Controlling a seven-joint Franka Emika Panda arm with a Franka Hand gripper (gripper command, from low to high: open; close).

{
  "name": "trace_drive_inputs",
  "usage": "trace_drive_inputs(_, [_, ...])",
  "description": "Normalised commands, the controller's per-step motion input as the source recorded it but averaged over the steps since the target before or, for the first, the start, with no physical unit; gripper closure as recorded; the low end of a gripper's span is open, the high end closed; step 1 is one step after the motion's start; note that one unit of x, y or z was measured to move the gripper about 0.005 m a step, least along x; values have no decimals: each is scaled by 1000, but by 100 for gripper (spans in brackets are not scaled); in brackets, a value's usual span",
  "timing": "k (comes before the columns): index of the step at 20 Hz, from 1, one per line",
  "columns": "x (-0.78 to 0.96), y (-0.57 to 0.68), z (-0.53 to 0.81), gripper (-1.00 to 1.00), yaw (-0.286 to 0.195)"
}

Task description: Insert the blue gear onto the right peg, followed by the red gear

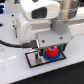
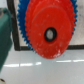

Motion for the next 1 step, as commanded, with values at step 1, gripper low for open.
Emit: trace_drive_inputs(1, [2, 62, 704, -100, 0])
